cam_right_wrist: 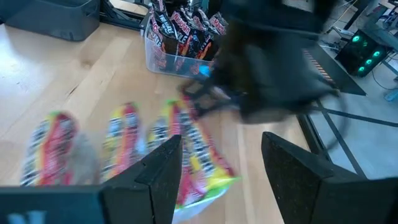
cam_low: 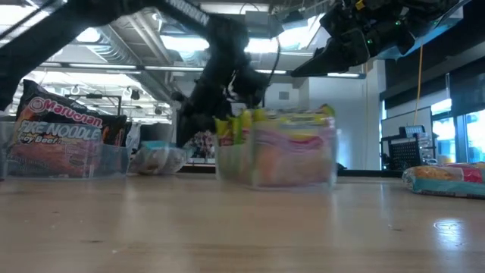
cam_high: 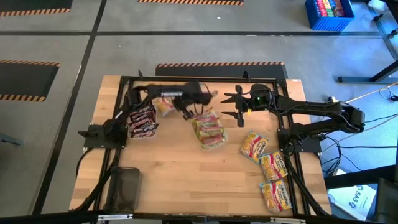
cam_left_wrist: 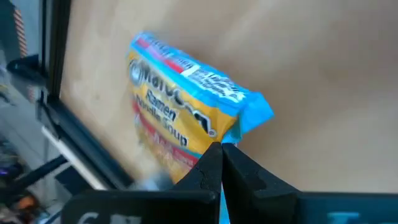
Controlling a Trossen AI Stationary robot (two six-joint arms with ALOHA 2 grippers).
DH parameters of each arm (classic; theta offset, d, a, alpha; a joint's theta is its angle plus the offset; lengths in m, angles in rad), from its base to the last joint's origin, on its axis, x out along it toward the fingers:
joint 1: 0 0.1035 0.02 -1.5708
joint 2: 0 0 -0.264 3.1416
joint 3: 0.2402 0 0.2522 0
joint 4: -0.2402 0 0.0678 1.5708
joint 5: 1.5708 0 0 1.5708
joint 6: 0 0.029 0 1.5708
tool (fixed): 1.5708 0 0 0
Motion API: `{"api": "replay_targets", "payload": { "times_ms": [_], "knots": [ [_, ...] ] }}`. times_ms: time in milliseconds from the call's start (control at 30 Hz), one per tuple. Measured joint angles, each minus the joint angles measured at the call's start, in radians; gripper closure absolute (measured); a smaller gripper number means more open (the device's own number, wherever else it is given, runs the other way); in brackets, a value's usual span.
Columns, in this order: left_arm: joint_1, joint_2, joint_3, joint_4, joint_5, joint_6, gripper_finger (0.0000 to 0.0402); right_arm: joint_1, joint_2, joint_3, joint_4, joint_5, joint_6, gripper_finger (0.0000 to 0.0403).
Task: Sort Maruchan noodles
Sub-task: Put the blue noodle pack into the black bin
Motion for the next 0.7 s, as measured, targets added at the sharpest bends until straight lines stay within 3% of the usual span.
{"api": "replay_targets", "payload": {
  "times_ms": [133, 300, 700],
  "knots": [
    [-0.113, -0.054, -0.025, -0.007, -0.020, -0.058, 0.0401, 0.000, 0.000, 0.000, 0.001, 0.000, 0.001, 0.0201],
    [-0.171, -0.106, -0.056, -0.005, -0.042, -0.122, 0.0401, 0.000, 0.000, 0.000, 0.005, 0.000, 0.022, 0.0201],
    [-0.359, -0.157, -0.058, 0.009, -0.036, -0.092, 0.0401, 0.001, 0.000, 0.000, -0.032, -0.019, 0.137, 0.0201]
  ]
}}
